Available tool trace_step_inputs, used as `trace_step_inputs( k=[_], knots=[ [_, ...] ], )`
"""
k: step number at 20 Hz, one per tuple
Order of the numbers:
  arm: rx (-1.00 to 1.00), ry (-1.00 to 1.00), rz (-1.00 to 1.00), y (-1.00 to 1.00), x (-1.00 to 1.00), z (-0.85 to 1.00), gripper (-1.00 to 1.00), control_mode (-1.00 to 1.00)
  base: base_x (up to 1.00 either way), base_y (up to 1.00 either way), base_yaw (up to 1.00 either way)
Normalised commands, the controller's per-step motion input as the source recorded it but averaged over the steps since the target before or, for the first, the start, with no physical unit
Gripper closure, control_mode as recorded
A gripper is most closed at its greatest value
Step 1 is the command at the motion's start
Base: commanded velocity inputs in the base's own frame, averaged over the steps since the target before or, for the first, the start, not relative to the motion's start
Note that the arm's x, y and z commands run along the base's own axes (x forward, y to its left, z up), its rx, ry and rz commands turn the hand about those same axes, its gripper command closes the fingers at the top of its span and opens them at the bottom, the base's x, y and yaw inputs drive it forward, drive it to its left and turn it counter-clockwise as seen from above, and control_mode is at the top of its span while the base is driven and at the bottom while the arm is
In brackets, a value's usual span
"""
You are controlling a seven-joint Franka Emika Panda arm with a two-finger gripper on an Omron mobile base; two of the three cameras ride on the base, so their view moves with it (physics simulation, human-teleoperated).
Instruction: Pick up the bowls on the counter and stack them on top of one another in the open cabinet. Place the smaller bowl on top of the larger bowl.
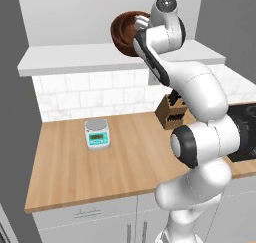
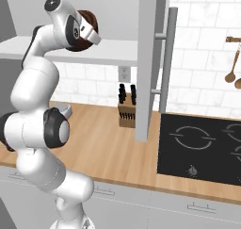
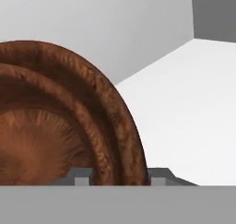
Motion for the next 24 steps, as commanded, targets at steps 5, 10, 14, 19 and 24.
trace_step_inputs(
  k=[5, 10, 14, 19, 24],
  knots=[
    [0.0, -0.2, -0.02, 0.0, -0.27, 0.0, -1.0, -1.0, 0.0, 0.0, 0.0],
    [-0.01, -0.42, -0.01, 0.0, -0.92, -0.22, -1.0, -1.0, 0.0, 0.0, 0.0],
    [-0.02, -0.27, 0.0, -0.09, -1.0, -0.64, -1.0, -1.0, 0.0, 0.0, 0.0],
    [-0.08, -0.01, 0.0, -0.22, -1.0, -0.96, -1.0, -1.0, 0.0, 0.0, 0.0],
    [-0.26, 0.07, 0.0, -0.09, -1.0, -1.0, -1.0, -1.0, 0.0, 0.0, 0.0]
  ],
)
